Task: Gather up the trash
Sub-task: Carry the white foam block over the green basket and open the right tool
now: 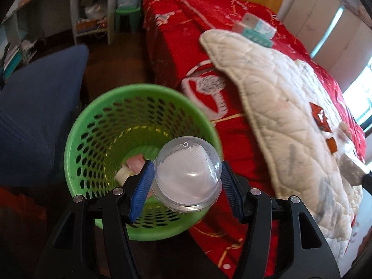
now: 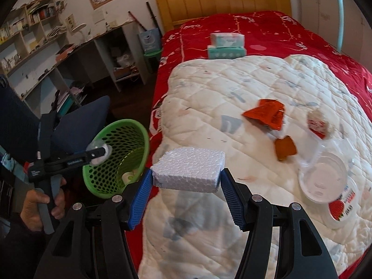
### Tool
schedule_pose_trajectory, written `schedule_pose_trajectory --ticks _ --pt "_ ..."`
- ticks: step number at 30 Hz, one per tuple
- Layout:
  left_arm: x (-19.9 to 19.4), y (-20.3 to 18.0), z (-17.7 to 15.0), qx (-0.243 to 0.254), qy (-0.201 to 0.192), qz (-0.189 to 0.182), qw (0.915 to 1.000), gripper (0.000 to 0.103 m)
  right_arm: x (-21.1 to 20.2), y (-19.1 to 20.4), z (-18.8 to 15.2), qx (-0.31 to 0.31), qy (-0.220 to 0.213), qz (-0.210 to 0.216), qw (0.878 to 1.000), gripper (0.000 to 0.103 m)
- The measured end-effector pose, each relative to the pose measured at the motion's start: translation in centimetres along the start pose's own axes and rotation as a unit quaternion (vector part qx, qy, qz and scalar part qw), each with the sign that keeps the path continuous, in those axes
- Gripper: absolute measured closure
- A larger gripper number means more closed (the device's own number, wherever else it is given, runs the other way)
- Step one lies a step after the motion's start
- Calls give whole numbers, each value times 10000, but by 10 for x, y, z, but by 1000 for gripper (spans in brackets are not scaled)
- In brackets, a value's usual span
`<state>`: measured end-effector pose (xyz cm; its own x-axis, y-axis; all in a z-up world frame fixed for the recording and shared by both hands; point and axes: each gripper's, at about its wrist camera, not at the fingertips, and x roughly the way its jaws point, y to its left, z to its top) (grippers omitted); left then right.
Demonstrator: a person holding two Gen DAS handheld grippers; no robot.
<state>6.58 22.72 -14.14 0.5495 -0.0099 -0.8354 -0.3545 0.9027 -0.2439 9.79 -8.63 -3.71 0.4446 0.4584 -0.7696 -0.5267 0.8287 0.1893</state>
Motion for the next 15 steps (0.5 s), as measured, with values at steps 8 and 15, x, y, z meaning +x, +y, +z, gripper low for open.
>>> schedule_pose_trajectory --ticks 8,15 --pt "28 11 -5 -213 286 -10 9994 44 23 22 8 -184 144 130 9996 45" --pt "35 17 -7 -340 352 -128 9987 38 37 40 13 -332 231 255 9989 45"
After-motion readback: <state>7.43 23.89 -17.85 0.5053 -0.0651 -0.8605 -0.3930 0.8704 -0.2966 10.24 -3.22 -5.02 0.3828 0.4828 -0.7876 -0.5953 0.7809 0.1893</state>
